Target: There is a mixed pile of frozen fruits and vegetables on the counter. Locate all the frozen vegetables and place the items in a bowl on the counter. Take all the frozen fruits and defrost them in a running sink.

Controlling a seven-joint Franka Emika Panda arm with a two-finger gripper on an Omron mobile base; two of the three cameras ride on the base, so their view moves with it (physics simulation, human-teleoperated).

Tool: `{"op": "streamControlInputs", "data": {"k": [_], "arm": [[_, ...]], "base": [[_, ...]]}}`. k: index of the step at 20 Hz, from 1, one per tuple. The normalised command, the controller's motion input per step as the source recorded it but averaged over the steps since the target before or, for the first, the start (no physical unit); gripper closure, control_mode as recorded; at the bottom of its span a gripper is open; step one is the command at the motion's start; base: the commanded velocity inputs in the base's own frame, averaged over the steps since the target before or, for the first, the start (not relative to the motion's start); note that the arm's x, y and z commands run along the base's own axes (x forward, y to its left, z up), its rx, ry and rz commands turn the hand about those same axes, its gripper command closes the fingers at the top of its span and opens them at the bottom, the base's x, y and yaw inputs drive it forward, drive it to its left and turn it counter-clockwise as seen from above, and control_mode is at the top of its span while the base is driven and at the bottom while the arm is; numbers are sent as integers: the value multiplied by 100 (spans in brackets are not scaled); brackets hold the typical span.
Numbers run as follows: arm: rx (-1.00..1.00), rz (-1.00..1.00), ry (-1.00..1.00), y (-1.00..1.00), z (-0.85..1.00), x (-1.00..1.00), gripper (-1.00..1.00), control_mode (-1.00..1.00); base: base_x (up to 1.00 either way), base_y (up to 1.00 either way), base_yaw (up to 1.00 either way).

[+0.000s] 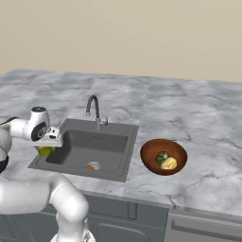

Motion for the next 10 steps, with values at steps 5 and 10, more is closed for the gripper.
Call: {"op": "streamControlInputs", "data": {"k": [5,10], "arm": [[0,0,0,-67,15,26,100,-100],[0,0,0,-59,5,15,100,-100]], "base": [[0,0,0],[0,0,0]]}}
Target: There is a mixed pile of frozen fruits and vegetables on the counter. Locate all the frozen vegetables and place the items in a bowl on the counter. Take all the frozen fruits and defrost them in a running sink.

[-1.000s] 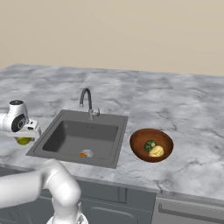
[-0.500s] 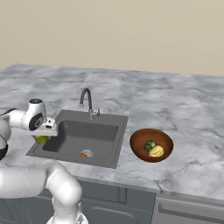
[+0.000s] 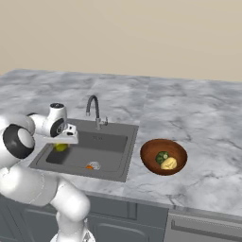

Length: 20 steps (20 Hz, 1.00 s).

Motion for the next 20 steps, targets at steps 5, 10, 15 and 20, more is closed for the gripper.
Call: {"op": "streamControlInputs", "data": {"k": [5,10,15,20], "arm": [[-10,0,0,-24,-15,13,100,-100],[-16,0,0,-13,-33,11,100,-100],[-9,0,0,-22,-25,16,100,-100],[0,0,0,-23,-26,15,100,-100]], "base": [[0,0,0],[0,0,0],[0,0,0],[0,0,0]]}}
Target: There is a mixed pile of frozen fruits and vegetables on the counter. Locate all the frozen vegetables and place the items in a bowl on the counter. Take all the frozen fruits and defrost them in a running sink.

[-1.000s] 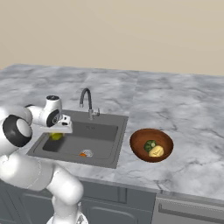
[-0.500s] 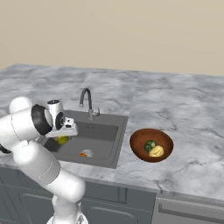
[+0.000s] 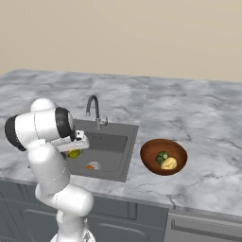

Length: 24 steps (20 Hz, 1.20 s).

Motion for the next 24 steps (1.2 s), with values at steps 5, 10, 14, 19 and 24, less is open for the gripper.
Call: {"op": "streamControlInputs", "data": {"k": [5,10,14,19,24], "arm": [[-3,0,0,-14,-49,24,100,-100],[-3,0,0,-12,-40,39,100,-100],[-4,0,0,-10,-44,46,100,-100],[-8,0,0,-3,-51,50,100,-100],[-11,0,0,-2,-59,56,100,-100]], "base": [[0,0,0],[0,0,0],[0,0,0],[0,0,0],[0,0,0]]}}
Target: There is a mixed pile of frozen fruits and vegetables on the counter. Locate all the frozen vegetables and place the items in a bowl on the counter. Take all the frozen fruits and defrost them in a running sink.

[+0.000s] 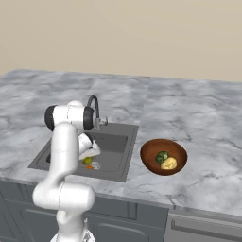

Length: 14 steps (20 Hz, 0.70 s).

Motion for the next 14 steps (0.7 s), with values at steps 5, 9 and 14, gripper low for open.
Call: {"op": "streamControlInputs", "data": {"k": [5,9,14], "arm": [[-9,0,0,-8,-49,48,-100,-100],[0,0,-8,-10,33,4,-100,-100],[0,0,-13,-1,69,0,-100,-100]], "base": [[0,0,0],[0,0,0],[0,0,0]]}}
